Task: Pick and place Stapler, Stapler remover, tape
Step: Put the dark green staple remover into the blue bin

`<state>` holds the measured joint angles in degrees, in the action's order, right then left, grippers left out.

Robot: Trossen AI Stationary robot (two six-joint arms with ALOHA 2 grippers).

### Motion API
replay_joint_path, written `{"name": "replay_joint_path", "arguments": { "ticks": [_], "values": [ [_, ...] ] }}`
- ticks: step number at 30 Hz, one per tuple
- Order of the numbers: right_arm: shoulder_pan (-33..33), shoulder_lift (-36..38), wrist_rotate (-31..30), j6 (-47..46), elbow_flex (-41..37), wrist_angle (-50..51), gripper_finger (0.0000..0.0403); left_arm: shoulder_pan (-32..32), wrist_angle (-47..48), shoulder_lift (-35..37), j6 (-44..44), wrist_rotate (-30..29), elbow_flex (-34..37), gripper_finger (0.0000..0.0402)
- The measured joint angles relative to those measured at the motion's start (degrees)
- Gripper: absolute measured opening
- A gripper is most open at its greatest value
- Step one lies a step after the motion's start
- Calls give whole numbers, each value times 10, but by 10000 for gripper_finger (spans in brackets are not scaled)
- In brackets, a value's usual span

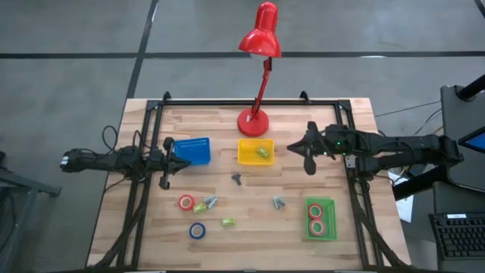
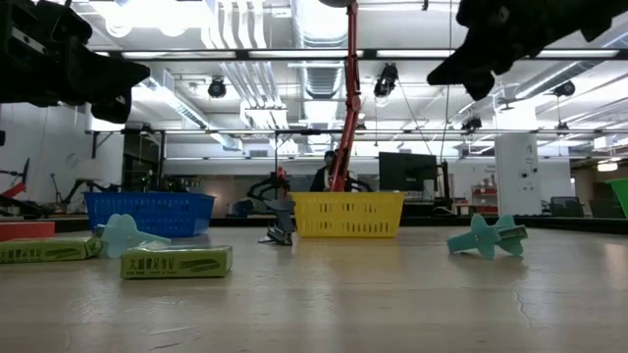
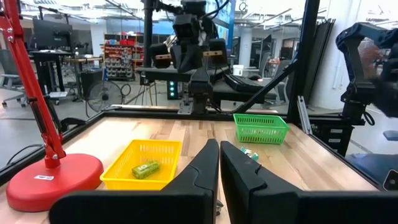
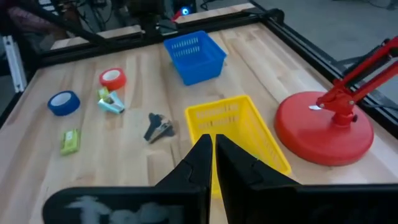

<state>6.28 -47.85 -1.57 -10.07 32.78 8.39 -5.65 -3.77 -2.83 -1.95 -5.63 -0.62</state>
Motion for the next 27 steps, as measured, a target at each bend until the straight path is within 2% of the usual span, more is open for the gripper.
{"name": "replay_joint_path", "arguments": {
  "ticks": [7,27],
  "values": [
    [0,29,0,1,-33,0,18,0,0,0,0,0,0,21],
    [0,27,1,2,-90,0,18,0,0,0,0,0,0,20]
  ]
}}
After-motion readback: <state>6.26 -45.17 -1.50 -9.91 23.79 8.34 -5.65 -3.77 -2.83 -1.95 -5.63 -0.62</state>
